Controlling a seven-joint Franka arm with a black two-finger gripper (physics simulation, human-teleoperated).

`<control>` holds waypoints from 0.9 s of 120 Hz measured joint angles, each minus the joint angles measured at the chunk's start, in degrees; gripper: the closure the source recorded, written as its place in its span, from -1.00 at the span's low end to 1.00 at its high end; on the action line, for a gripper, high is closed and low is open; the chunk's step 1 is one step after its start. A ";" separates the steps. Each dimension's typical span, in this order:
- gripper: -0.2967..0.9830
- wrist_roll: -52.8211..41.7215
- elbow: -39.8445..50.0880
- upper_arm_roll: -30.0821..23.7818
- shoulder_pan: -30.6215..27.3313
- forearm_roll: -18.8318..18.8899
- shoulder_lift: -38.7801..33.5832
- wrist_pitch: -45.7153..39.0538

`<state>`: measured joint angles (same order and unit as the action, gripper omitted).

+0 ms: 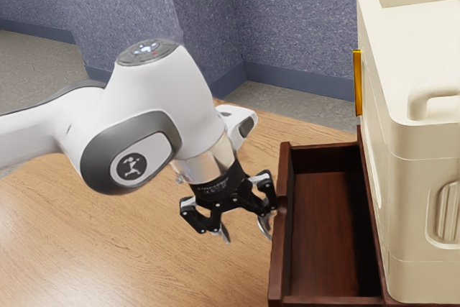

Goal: Pull the drawer handle with one arm to open the drawer

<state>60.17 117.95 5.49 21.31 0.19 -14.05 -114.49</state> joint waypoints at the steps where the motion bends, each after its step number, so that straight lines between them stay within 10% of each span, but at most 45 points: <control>1: -0.10 0.00 0.09 0.00 0.00 0.02 -0.09 -0.02; 108: -0.10 0.31 4.07 0.12 -0.67 1.77 -3.90 -1.93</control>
<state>60.48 122.01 5.62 20.64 1.96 -17.95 -116.42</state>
